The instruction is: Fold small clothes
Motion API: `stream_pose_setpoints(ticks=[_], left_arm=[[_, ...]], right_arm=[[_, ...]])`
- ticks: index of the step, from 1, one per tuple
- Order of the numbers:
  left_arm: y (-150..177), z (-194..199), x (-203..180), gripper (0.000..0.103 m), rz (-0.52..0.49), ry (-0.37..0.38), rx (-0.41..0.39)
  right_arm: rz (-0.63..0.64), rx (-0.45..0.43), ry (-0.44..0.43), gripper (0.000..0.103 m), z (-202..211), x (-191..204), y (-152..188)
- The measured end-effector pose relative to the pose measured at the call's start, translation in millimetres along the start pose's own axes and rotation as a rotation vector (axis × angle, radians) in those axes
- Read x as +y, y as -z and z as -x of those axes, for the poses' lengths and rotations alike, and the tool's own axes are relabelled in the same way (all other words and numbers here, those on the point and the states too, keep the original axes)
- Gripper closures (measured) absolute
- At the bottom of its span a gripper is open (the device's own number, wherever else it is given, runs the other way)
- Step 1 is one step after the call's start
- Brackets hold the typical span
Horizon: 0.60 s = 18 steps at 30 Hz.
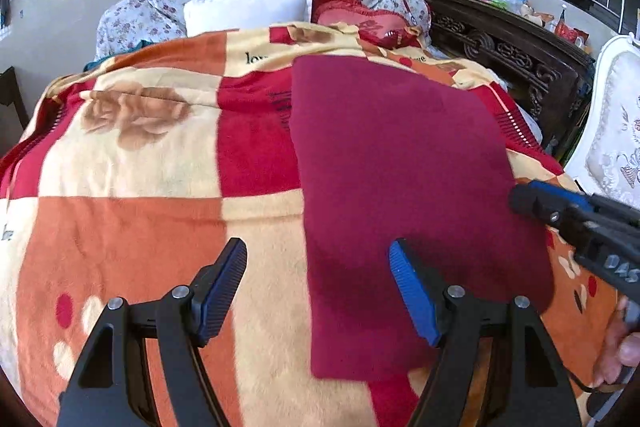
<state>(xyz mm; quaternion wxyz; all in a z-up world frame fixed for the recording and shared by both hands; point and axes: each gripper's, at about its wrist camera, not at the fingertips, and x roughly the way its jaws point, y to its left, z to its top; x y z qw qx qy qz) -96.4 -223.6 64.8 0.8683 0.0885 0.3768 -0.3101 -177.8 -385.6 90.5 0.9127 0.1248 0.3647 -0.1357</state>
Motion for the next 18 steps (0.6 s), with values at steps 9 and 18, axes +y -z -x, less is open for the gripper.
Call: stream_pose_setpoints(ticks=[9,18], left_arm=[[-0.9,-14.4,6.4,0.019,0.047,0.085,0.032],[-8.4,-10.7,48.6,0.016,0.238,0.231,0.027]], right_arm=[[-0.125,0.054,-0.128,0.066,-21.5,-33.3,14.3],[-0.303,0.016,-0.208,0.022,-18.0,-62.4,15.8]])
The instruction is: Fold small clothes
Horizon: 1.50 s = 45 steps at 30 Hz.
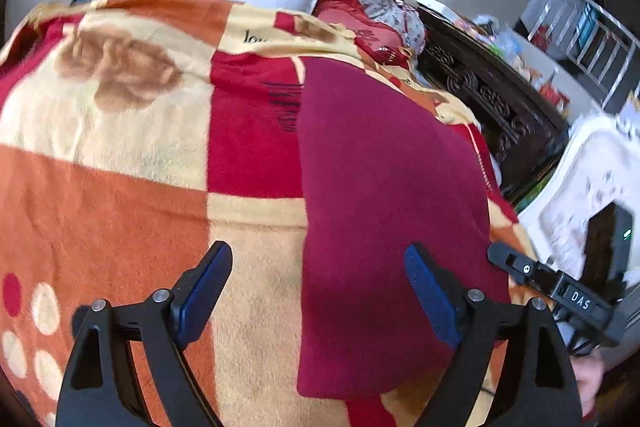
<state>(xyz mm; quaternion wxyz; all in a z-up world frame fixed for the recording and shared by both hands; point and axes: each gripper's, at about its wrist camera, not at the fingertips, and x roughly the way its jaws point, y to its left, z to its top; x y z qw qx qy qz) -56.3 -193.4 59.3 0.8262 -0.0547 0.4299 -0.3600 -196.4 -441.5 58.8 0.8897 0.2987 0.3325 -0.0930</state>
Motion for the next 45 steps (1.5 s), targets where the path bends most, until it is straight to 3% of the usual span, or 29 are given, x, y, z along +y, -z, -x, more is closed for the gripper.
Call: stream_pose_setpoints(ticks=[4,9,12,13,14,18,21,25,30,31,33,35,37,39,41,45], left_arm=[[-1.8,-21.2,8.3,0.016,0.047,0.082,0.041],[-0.6,-43.2,4.2,0.013,0.062,0.153,0.072],[1.0,-51.9,-4.1,0.016,0.048,0.153,0.098],[0.9,-51.2,-11.3,0.032,0.016,0.167,0.102],[0.9,-48.9,-16.0,0.032,-0.007,0.158,0.103],[0.1,-21.3,-29.5,0.049,-0.053,0.146,0.082],[1.6,10.7,-29.5,0.049,-0.041,0.155,0.070],[16.1,66.7,-25.3,0.049,-0.057,0.112,0.044],[54.1,106.2,-6.6,0.049,-0.058,0.025,0.047],[66.1,106.9,0.2,0.049,-0.050,0.004,0.062],[80.7,100.3,8.7,0.048,-0.046,-0.024,0.097],[93.8,86.2,18.4,0.047,-0.041,-0.092,0.146],[100.3,92.7,24.0,0.045,-0.033,-0.112,0.102],[98.2,101.4,22.7,0.045,-0.034,-0.124,0.067],[93.0,113.2,16.7,0.043,-0.058,-0.146,0.003],[89.7,110.0,5.9,0.041,-0.116,-0.178,-0.012]], right_arm=[[-0.027,0.015,-0.036,0.014,-17.0,-10.6,-9.0],[-0.085,0.062,-0.133,0.015,-45.1,-22.6,-14.7],[-0.025,0.034,-0.130,0.039,-40.0,-10.2,-12.5],[0.005,0.026,-0.121,0.049,-36.1,-4.2,-12.5],[0.036,0.016,-0.093,0.056,-31.0,2.3,-12.6],[0.080,-0.007,-0.089,0.061,-9.4,21.0,-13.3],[0.111,-0.006,-0.137,0.062,11.4,43.8,-7.5],[0.179,0.015,-0.176,0.062,35.1,81.4,13.3],[0.225,0.084,-0.210,0.060,38.1,106.9,54.5],[0.224,0.103,-0.197,0.054,33.4,107.3,61.0],[0.179,0.160,-0.134,0.052,21.0,98.0,74.5],[0.173,0.152,-0.041,0.052,23.7,88.1,78.9],[0.163,0.093,-0.019,0.051,43.5,82.3,75.9],[0.138,0.069,-0.092,0.051,57.7,83.8,68.6],[0.169,0.063,-0.104,0.051,58.5,95.5,64.3],[0.259,0.130,-0.029,0.053,12.2,117.1,63.9]])
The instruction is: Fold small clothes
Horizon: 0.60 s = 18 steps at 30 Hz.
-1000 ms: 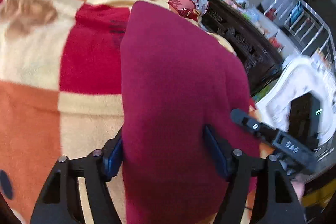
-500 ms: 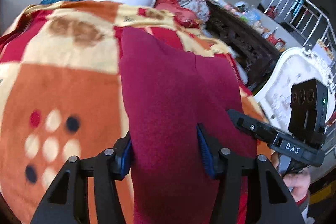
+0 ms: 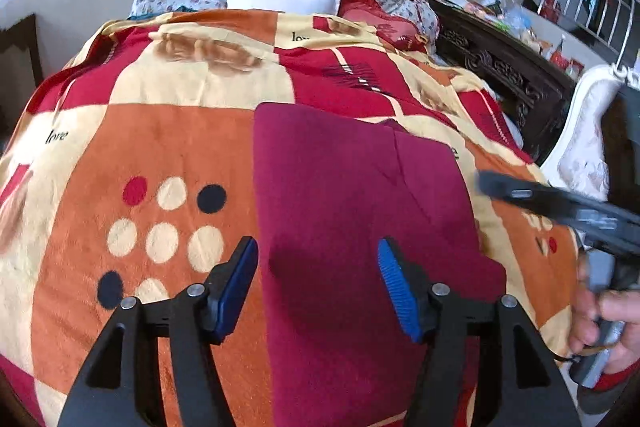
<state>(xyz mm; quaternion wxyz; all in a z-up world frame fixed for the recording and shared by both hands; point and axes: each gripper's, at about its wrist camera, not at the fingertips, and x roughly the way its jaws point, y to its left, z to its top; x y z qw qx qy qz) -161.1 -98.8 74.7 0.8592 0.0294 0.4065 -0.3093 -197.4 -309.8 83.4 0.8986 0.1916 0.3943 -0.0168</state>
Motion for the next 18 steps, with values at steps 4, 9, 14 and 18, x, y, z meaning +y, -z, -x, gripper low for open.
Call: stream_pose_setpoints(ticks=[4,9,14,18], left_arm=[[3.6,-10.8,-5.6,0.039,-0.010,-0.016,0.022],[6.7,-18.6,-15.1,0.026,-0.018,-0.017,0.002],[14.0,-31.5,-11.3,0.025,0.011,-0.024,0.024],[15.5,-27.8,-4.3,0.025,0.041,-0.008,0.036]], right_arm=[[0.050,0.020,0.025,0.093,-29.7,5.5,-3.9],[0.200,-0.018,0.122,0.094,-30.7,15.2,-15.1],[0.158,0.042,0.119,0.091,-47.5,-0.3,-5.6],[0.138,-0.001,0.118,0.084,-11.8,7.8,-3.1]])
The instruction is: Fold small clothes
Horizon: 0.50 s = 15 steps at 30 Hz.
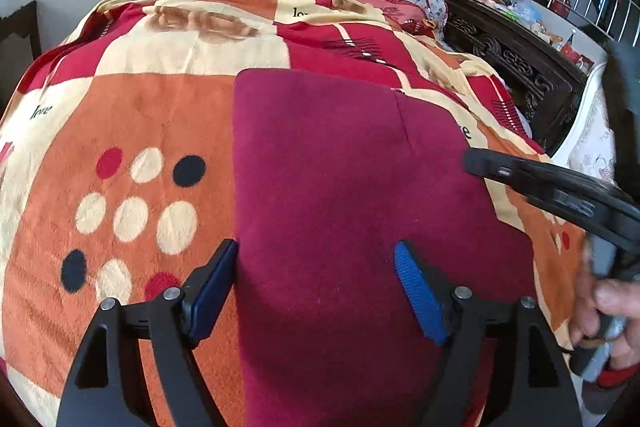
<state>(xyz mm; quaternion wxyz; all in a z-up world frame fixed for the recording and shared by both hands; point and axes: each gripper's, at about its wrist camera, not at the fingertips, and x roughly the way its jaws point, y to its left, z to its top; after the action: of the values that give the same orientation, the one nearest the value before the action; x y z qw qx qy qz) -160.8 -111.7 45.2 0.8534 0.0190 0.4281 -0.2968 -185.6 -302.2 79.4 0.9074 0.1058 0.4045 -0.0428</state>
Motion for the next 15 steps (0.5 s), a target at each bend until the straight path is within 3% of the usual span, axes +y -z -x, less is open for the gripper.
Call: stream_pose_setpoints(ticks=[4,7,10,12,15], left_arm=[[4.0,3.5,2.0,0.024,0.025,0.004,0.011],[8.0,3.3,-2.1,0.024,0.007,-0.018,0.005],[11.9,4.1,-4.1,0.023,0.001,-0.024,0.004],[14.6,5.5,-4.5,0.023,0.008,-0.021,0.007],[16.1,13.4,-5.5,0.023,0.007,-0.039,-0.011]], right_arm=[[0.050,-0.043,-0.054,0.083,37.1,24.1,16.7],[0.079,-0.016,-0.098,0.083,38.7,37.6,33.2],[0.112,0.034,-0.022,0.083,22.3,38.2,56.4],[0.083,0.045,0.001,0.079,11.7,26.3,65.8],[-0.031,0.051,-0.079,0.075,13.5,11.2,65.9]])
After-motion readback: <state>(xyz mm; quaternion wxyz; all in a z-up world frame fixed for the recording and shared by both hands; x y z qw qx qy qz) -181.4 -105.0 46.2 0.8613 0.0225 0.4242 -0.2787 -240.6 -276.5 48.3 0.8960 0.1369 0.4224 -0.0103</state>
